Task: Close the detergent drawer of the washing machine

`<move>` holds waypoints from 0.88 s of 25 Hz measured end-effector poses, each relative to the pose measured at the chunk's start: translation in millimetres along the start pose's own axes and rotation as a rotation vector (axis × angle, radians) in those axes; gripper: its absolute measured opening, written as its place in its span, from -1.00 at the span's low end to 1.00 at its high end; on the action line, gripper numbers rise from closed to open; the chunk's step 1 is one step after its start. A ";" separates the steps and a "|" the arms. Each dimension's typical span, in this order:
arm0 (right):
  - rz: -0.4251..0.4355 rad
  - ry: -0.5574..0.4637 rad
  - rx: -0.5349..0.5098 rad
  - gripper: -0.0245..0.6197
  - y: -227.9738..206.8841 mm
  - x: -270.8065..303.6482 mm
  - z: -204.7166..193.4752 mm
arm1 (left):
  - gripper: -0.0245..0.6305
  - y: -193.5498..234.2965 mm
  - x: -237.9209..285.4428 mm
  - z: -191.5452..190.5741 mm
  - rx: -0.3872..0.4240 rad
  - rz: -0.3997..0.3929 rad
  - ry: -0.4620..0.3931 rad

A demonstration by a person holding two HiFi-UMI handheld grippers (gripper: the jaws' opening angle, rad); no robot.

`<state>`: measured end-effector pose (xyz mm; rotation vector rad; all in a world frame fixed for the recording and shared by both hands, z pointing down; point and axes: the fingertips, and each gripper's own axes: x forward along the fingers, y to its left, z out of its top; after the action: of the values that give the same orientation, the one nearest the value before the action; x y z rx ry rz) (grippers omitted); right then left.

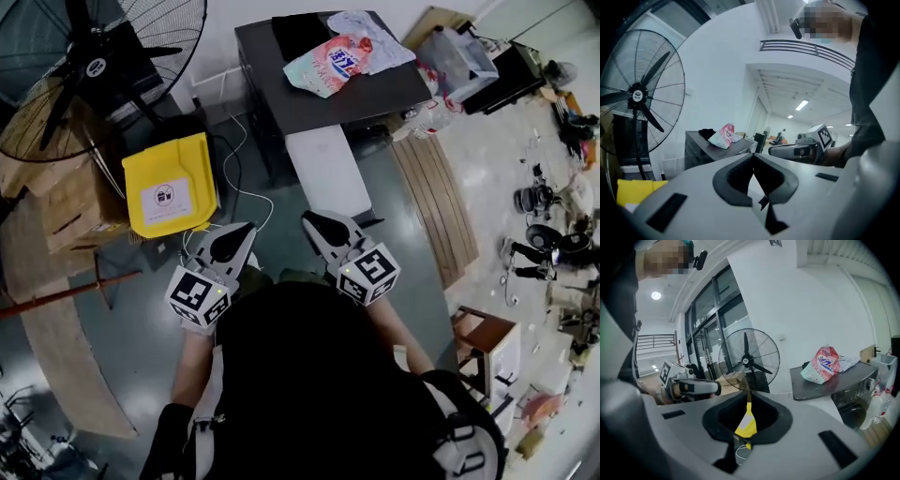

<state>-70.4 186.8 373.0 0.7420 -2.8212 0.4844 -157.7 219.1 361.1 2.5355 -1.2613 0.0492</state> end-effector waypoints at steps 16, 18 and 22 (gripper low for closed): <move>-0.464 0.023 0.102 -0.82 -59.1 -55.3 -35.3 | -0.89 -6.1 59.3 -42.4 0.072 -0.411 0.219; -0.509 0.041 0.118 -0.82 -68.8 -70.8 -48.6 | -0.89 -14.1 66.6 -52.9 0.070 -0.456 0.257; -0.567 0.081 0.139 -0.82 -90.5 -101.0 -72.6 | -0.89 -29.4 84.4 -72.5 0.073 -0.516 0.338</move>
<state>68.8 183.3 438.5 1.4458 -2.3626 0.5888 -75.3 191.3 436.5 2.6846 -0.4726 0.3936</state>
